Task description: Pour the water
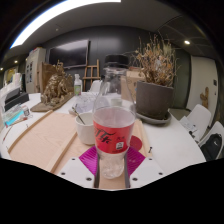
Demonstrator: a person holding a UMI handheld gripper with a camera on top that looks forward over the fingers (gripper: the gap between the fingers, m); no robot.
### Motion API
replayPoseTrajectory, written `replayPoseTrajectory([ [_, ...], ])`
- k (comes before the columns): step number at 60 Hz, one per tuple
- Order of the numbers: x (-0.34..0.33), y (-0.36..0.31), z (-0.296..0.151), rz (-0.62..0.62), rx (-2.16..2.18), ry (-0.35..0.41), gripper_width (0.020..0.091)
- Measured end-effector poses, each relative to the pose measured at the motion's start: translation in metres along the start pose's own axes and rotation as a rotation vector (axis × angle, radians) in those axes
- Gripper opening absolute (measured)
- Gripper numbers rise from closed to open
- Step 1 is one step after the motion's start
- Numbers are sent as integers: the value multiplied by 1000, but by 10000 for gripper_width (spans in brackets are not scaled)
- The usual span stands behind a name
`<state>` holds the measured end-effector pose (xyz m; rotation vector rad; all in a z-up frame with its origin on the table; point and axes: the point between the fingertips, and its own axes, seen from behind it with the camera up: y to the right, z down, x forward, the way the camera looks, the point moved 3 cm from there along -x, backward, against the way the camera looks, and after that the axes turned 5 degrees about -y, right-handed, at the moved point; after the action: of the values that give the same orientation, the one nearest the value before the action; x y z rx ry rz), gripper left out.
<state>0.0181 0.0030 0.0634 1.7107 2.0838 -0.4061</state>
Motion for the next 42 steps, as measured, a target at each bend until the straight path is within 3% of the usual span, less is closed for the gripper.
replayPoseTrajectory([
  [6, 1, 8, 0, 29, 8, 3, 231],
  [23, -10, 26, -19, 103, 13, -16, 230],
  [42, -20, 116, -102, 469, -499, -23, 230],
])
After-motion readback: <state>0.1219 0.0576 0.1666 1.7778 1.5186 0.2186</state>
